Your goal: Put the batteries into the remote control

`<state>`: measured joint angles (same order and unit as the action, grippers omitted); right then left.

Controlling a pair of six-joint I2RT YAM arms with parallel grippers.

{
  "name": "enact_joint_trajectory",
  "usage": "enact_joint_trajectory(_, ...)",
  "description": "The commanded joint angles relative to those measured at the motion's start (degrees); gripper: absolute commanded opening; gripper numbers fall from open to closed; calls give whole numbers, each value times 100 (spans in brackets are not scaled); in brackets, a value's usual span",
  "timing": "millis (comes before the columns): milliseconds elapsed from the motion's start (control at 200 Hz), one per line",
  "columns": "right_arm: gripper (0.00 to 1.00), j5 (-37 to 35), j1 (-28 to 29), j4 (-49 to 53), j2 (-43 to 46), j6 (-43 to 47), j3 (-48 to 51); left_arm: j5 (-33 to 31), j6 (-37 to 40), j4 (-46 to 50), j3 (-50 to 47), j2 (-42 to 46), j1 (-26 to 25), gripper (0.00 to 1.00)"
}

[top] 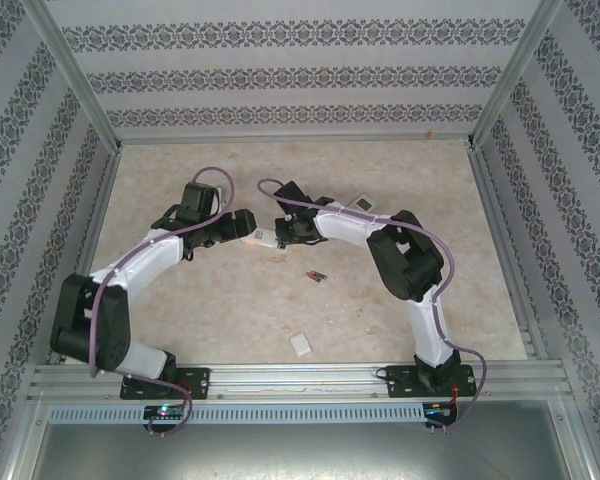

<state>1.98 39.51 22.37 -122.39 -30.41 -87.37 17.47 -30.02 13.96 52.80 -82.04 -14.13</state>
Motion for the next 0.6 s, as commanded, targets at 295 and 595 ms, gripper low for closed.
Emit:
enact_joint_trajectory(295,37,-500,217,140,2129,367,1055,-87,186,505,-582,1534,49,91)
enact_joint_trajectory(595,96,-862,1927,547,4380,-1230,3700,224,526,797,-866,2370,25,100)
